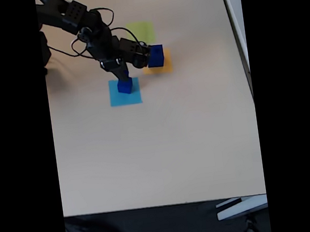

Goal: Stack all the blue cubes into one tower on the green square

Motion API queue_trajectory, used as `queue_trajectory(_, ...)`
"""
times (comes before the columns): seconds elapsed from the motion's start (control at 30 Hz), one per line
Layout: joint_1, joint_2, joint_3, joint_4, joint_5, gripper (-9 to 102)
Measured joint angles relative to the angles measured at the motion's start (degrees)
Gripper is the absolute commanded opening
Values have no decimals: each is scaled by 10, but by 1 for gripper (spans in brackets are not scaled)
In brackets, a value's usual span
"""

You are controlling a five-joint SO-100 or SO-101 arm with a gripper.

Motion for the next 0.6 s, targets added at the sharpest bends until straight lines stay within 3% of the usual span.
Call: queue_trajectory(0.6,6,3,11,-21,16,9)
